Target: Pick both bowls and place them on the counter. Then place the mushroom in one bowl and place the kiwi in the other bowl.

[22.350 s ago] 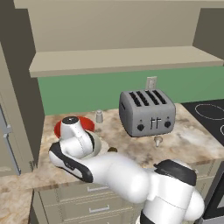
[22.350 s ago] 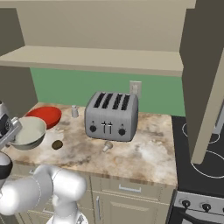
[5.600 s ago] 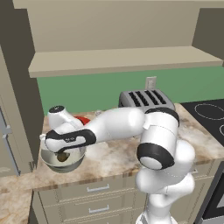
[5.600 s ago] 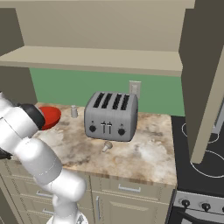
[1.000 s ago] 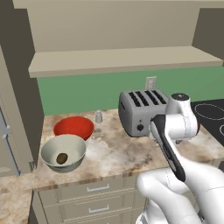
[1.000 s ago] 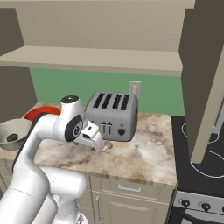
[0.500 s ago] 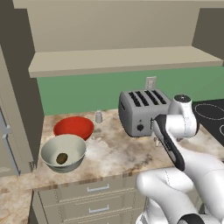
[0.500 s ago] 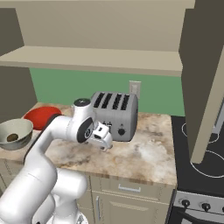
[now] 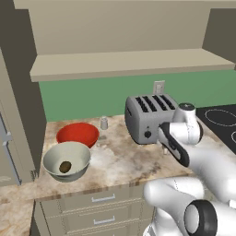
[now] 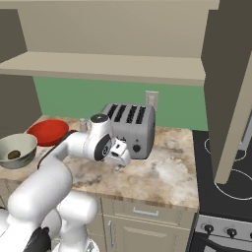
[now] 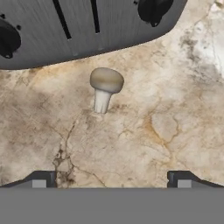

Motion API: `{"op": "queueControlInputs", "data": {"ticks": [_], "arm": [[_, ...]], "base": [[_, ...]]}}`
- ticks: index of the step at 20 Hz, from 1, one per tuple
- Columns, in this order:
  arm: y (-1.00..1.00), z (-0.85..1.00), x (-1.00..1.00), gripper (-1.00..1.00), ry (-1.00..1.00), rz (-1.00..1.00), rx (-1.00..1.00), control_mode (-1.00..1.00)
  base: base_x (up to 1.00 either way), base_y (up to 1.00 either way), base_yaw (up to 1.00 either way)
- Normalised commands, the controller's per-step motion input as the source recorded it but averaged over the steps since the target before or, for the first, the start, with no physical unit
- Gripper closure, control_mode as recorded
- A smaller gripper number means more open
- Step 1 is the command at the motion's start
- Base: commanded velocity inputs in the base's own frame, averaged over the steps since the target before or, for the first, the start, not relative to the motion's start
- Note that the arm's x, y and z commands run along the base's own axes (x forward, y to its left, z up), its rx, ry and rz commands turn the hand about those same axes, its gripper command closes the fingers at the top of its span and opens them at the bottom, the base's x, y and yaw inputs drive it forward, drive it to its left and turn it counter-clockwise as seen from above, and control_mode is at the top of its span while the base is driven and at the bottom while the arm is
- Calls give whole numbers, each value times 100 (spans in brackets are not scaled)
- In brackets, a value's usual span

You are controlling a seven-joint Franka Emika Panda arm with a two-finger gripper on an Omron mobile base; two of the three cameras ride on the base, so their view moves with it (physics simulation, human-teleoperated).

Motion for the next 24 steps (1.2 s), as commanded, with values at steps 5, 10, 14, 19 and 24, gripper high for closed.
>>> {"op": "queueControlInputs", "data": {"ticks": [5, 10, 14, 19, 24], "arm": [[-10, -22, 23, -100, 0, 0, 0, -100], [-6, -20, 20, -100, 0, 0, 0, -100], [-3, -20, 11, -100, 0, 0, 0, -100], [0, -17, 9, -100, 0, 0, 0, -100], [0, -15, 10, -100, 0, 0, 0, -100]], "base": [[0, 0, 0], [0, 0, 0], [0, 0, 0], [0, 0, 0], [0, 0, 0]]}}
